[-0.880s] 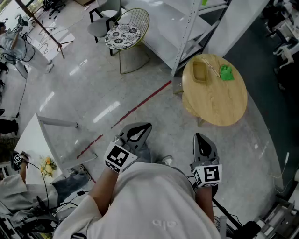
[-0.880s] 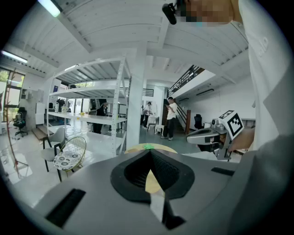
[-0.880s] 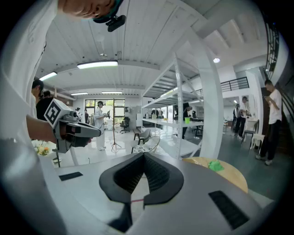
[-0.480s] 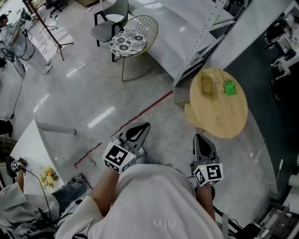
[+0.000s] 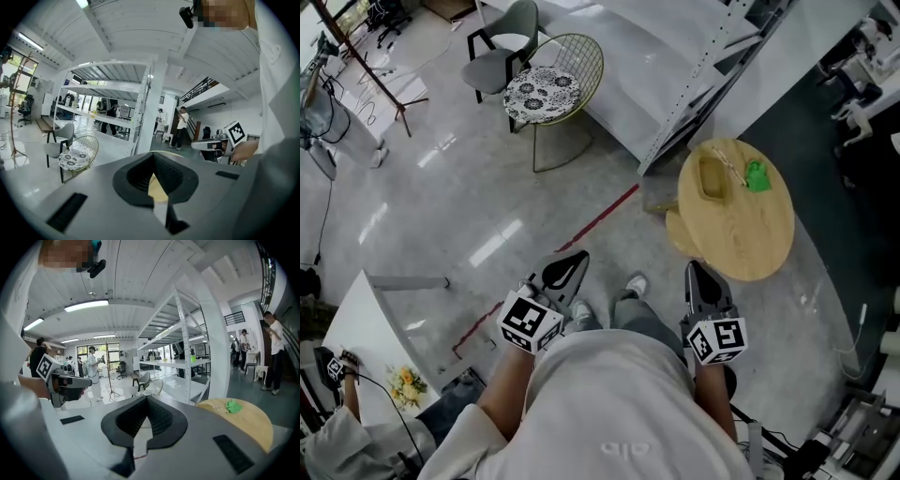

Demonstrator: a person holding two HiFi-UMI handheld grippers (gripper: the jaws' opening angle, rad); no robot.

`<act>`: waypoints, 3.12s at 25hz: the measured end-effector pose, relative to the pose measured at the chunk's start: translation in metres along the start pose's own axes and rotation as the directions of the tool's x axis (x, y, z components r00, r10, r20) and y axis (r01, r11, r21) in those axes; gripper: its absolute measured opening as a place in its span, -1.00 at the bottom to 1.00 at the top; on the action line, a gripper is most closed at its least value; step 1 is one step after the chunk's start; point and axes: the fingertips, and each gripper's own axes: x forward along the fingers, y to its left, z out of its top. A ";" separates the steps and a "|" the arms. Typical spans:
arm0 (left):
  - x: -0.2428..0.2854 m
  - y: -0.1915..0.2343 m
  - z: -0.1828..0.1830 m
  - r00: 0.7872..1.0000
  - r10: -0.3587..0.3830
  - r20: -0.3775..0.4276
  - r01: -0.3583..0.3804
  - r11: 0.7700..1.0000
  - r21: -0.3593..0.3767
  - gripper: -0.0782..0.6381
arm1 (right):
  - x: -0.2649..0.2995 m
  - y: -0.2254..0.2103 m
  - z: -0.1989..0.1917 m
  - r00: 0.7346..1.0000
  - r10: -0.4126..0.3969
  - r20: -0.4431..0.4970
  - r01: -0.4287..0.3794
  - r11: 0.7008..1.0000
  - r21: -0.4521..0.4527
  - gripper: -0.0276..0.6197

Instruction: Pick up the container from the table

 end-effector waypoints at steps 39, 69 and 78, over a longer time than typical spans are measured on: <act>0.305 0.099 0.037 0.948 0.223 -0.229 -0.236 0.971 -0.030 -0.74 | 0.287 -0.314 -0.083 0.917 0.096 -0.388 -0.090 0.995 0.032 -0.57; 0.228 0.177 0.017 0.885 0.376 -0.275 -0.415 0.905 -0.097 -0.74 | 0.357 -0.338 -0.212 0.675 -0.136 -0.725 0.038 0.988 -0.150 -0.74; 0.217 0.188 0.020 0.894 0.374 -0.247 -0.410 0.905 -0.111 -0.74 | 0.361 -0.316 -0.181 0.718 -0.146 -0.680 0.038 0.984 -0.172 -0.81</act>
